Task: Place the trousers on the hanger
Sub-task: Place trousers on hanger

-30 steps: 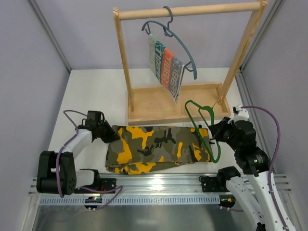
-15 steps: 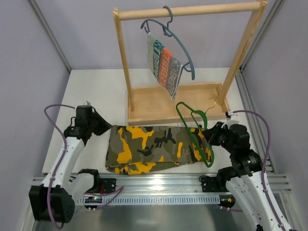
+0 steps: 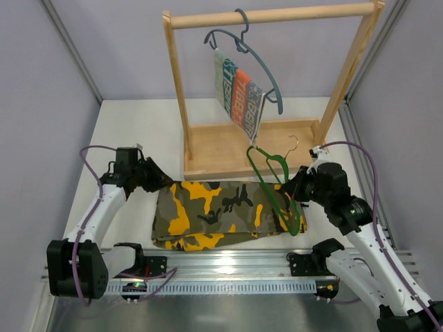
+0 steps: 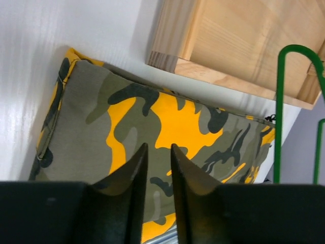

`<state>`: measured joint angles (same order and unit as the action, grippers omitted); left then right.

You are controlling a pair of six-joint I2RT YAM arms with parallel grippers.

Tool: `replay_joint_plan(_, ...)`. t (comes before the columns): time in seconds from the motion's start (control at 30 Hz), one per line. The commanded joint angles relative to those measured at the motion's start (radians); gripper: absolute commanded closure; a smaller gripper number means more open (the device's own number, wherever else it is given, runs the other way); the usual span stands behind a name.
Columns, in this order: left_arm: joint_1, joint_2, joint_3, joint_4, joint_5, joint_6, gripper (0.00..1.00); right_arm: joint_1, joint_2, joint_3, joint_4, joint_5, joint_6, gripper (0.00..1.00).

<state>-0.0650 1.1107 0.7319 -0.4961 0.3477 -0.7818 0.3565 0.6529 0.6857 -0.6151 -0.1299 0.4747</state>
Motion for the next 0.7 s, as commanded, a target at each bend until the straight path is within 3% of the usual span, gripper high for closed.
replay_joint_plan(0.0,0.001,0.049,0.046,0.014,-0.026,0.046,0.70,0.030,0.028,0.092,0.011,0.038,0.024,0.96)
replay_joint_plan(0.03,0.001,0.070,0.049,0.037,-0.016,0.042,0.66,0.094,0.040,0.097,0.009,0.077,0.065,0.96)
replay_joint_plan(0.07,0.002,0.110,0.066,0.056,-0.004,0.038,0.51,0.143,0.045,0.098,0.018,0.114,0.083,0.96)
replay_joint_plan(0.13,0.002,0.158,0.099,0.082,0.048,0.052,0.43,0.282,0.083,0.112,0.025,0.323,0.117,0.96)
replay_joint_plan(0.17,0.002,0.179,0.118,0.080,0.063,0.062,0.43,0.411,0.108,0.127,0.011,0.401,0.161,0.96)
replay_joint_plan(0.23,0.004,0.227,0.158,0.079,0.097,0.075,0.43,0.537,0.172,0.198,-0.056,0.507,0.214,0.96)
replay_joint_plan(0.27,0.005,0.244,0.175,0.074,0.106,0.081,0.42,0.673,0.224,0.253,-0.119,0.652,0.302,0.96)
replay_joint_plan(0.4,0.008,0.236,0.159,0.077,0.138,0.090,0.41,0.922,0.351,0.345,-0.245,0.903,0.523,0.96)
replay_joint_plan(0.67,0.007,0.184,0.081,0.090,0.252,0.141,0.40,1.131,0.625,0.391,-0.374,1.029,0.837,0.96)
